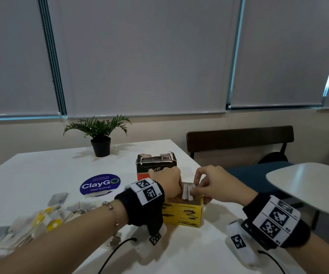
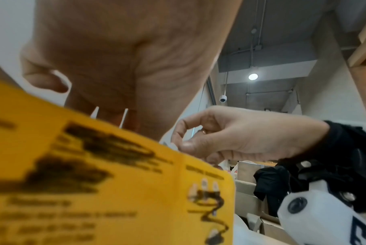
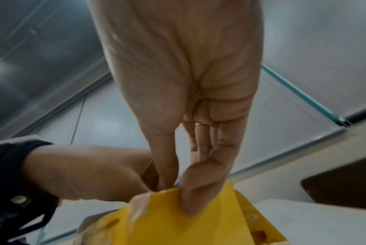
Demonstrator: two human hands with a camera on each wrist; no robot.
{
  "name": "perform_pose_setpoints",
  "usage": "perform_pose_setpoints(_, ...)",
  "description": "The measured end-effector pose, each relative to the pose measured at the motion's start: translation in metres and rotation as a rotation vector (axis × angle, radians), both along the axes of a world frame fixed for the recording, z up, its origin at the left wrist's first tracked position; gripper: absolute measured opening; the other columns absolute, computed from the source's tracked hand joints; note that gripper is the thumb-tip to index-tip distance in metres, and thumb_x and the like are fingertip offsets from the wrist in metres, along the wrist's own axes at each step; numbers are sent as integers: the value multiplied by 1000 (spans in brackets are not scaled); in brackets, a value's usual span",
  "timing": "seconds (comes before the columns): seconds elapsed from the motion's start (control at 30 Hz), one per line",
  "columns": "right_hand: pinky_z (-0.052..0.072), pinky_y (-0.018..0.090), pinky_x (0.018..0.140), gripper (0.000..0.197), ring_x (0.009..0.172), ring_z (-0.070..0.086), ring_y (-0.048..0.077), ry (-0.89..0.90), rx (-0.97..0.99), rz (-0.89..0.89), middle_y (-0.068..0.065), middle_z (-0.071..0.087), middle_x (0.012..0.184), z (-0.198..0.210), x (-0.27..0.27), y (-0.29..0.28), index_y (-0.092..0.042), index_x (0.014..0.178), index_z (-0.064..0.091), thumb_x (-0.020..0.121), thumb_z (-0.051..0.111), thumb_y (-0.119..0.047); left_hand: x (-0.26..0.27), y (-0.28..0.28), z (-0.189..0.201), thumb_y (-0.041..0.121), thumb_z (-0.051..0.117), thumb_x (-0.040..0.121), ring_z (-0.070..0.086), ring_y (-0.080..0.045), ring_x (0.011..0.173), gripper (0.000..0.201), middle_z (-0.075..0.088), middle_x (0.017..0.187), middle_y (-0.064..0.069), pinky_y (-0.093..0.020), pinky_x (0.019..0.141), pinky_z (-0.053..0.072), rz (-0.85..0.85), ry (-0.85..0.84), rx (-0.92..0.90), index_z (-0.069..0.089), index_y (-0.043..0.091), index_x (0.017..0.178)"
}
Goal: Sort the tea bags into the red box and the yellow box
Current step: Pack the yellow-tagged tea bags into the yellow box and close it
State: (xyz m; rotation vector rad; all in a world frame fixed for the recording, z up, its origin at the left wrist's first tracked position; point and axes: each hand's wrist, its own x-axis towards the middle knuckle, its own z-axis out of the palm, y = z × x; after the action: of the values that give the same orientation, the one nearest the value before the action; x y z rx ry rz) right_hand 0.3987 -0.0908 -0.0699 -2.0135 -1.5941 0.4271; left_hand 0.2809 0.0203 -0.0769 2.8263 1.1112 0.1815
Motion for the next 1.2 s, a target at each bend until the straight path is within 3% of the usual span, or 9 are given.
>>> perform_pose_setpoints(0.07,61,27,62,18,62,73,18,27,-9,22,10,75,79,1,-1,-2,-10,86,59,83,76,-14,2,-1,-4,25,59,89,56,-23,112,27,65,113,0,-50,106,24,14,21,13,56,17,115)
perform_pose_setpoints(0.13,59,25,59,19,61,73,17,23,0,36,8,72,85,1,-1,-5,-12,82,60,80,78,-8,4,-2,-8,25,63,86,57,-23,110,26,66,110,1,-50,103,24,11,25,20,59,18,111)
perform_pose_setpoints(0.23,57,22,56,17,61,72,15,-45,17,52,1,64,93,0,-2,-7,-13,78,62,80,77,-5,8,-3,-12,32,66,83,59,-22,106,28,67,106,1,-45,96,27,5,31,71,62,19,107)
perform_pose_setpoints(0.4,53,17,54,18,56,68,10,-221,-14,101,0,60,103,2,-4,-5,-16,74,71,86,66,-4,14,-7,-10,31,61,87,60,-25,102,28,65,106,-2,-43,94,30,-25,27,166,59,17,110)
perform_pose_setpoints(0.53,55,18,57,22,66,72,13,-313,-160,84,6,75,89,1,-4,-3,-10,89,76,88,54,-7,16,-7,-7,35,63,87,61,-24,100,20,66,102,0,-42,92,32,-57,-66,137,65,22,102)
perform_pose_setpoints(0.67,58,24,64,26,69,72,16,-359,-184,74,7,76,78,1,-4,0,-5,91,77,87,52,-10,17,-4,-7,39,68,84,60,-22,101,18,65,102,1,-42,92,34,-57,-126,98,65,25,94)
perform_pose_setpoints(0.93,56,23,62,23,59,67,11,-332,-224,76,8,75,80,-3,2,2,-3,95,73,89,54,-14,22,-1,-8,43,69,81,59,-22,100,24,64,102,0,-49,101,38,-41,-146,10,63,22,91)
perform_pose_setpoints(1.07,54,18,61,24,64,69,12,-340,-218,89,4,76,79,-3,5,1,-5,93,76,90,54,-16,22,1,-9,46,69,81,60,-20,99,24,65,101,1,-45,98,41,-40,-155,13,61,24,87)
perform_pose_setpoints(1.2,56,30,69,22,77,68,21,-408,-163,77,7,72,87,-2,3,0,-8,94,75,90,58,-20,21,4,-11,47,71,79,60,-20,98,27,64,101,1,-43,95,43,-31,-153,16,62,24,88)
